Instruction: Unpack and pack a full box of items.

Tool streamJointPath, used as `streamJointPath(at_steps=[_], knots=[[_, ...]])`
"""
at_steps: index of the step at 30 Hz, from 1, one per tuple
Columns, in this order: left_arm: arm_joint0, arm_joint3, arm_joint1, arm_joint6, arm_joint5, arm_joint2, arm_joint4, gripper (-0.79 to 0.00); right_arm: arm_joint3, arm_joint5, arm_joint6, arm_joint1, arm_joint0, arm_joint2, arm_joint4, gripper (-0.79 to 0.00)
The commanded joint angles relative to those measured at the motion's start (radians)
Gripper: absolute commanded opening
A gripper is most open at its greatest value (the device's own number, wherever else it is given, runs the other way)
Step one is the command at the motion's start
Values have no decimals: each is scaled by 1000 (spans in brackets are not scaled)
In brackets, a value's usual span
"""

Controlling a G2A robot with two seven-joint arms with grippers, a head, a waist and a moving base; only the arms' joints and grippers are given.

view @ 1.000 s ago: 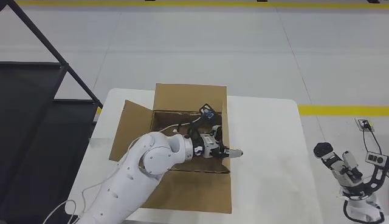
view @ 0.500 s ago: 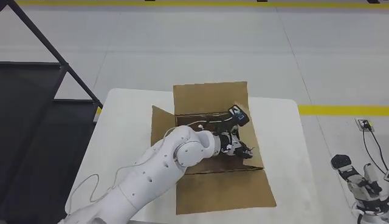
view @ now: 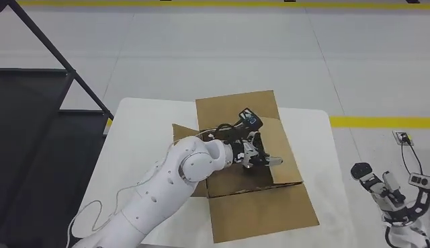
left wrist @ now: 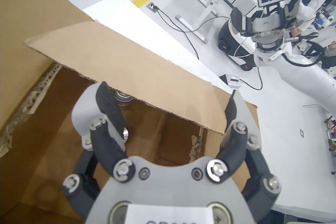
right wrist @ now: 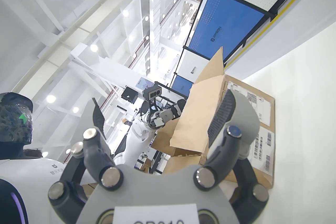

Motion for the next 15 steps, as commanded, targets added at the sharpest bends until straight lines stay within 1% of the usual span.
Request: streamJointPath(at_steps=[1, 4, 8, 12, 15], knots=[[35, -64, 18, -12, -5, -50, 5, 0, -6, 9, 9, 3, 11, -9, -13, 0], [106, -193, 49, -23, -14, -143, 28, 0, -26, 22, 22, 7, 22, -24, -30, 0], [243, -393, 94, -28, -30, -303, 63, 0, -53, 57, 57, 15, 37, -42, -67, 0], [392, -573, 131, -20, -49, -490, 70, 0, -61, 106, 77, 21, 74, -72, -142, 0], [509, -671, 153, 4, -63, -639, 52, 0, -63, 145, 72, 23, 108, -105, -203, 0]])
